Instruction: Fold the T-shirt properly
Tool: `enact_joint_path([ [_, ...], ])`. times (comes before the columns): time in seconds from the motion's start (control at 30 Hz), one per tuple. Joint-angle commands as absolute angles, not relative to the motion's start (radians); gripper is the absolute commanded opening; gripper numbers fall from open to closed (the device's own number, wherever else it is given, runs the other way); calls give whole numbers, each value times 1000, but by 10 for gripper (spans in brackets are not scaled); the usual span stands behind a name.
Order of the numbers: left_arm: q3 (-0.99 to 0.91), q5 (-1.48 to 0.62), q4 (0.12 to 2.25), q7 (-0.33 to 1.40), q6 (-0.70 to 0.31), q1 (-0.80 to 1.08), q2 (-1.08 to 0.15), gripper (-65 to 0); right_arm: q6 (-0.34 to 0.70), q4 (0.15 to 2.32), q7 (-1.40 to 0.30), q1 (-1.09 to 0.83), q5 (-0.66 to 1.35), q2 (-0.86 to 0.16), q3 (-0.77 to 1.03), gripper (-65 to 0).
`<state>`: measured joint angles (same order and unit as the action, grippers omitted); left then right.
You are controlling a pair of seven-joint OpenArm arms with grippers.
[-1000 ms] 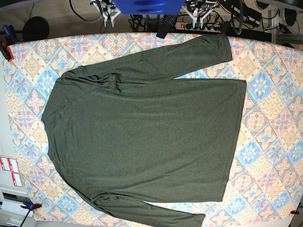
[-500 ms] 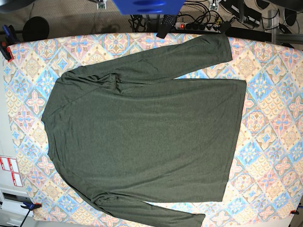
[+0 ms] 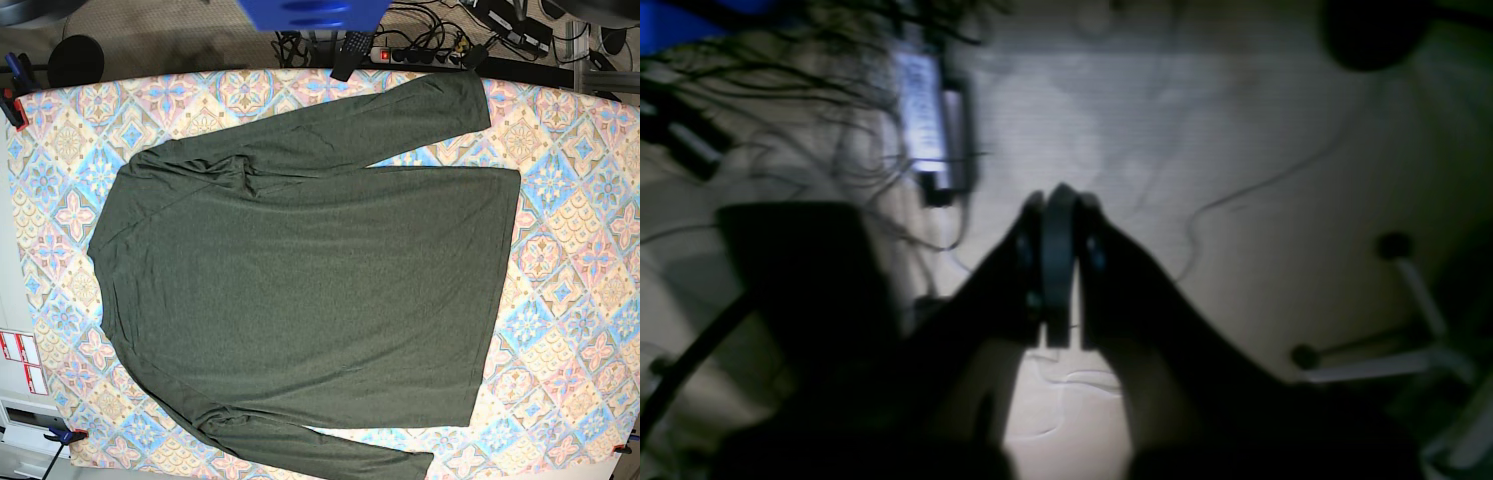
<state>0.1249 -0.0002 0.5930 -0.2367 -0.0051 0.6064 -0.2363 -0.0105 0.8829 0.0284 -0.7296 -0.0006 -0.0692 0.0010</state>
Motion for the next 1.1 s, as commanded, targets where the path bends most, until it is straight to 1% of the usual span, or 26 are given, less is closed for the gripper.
enact_joint_path([
  [0.0,131,-7,622,-232,4,644,-249,-650,-7,905,44,-757,1,-70,2,-650],
  [0.1,128,-7,699,-231,5,679,-251,-650,-7,958,47,-791,1,-70,19,-650],
  [0.2,128,-7,785,-232,7,723,-252,-650,-7,1033,47,-817,1,-70,90,-650],
  [0.4,128,-7,1033,-231,7,848,-254,-650,-7,1222,45,-901,1,-70,166,-650],
  [0.6,120,-8,1294,-229,8,972,-274,-650,-7,1391,44,-984,1,-70,179,-650],
  [0.83,41,-8,1555,-228,8,1090,-271,-650,-7,1546,42,-1043,1,-70,179,-650],
  [0.97,5,-71,1670,-220,8,1118,-274,-650,-7,1623,42,-1061,1,-70,179,-650],
  [1.07,-21,-154,1751,-124,8,1115,-275,-599,-7,1681,-2,-1069,1,-70,179,-650],
])
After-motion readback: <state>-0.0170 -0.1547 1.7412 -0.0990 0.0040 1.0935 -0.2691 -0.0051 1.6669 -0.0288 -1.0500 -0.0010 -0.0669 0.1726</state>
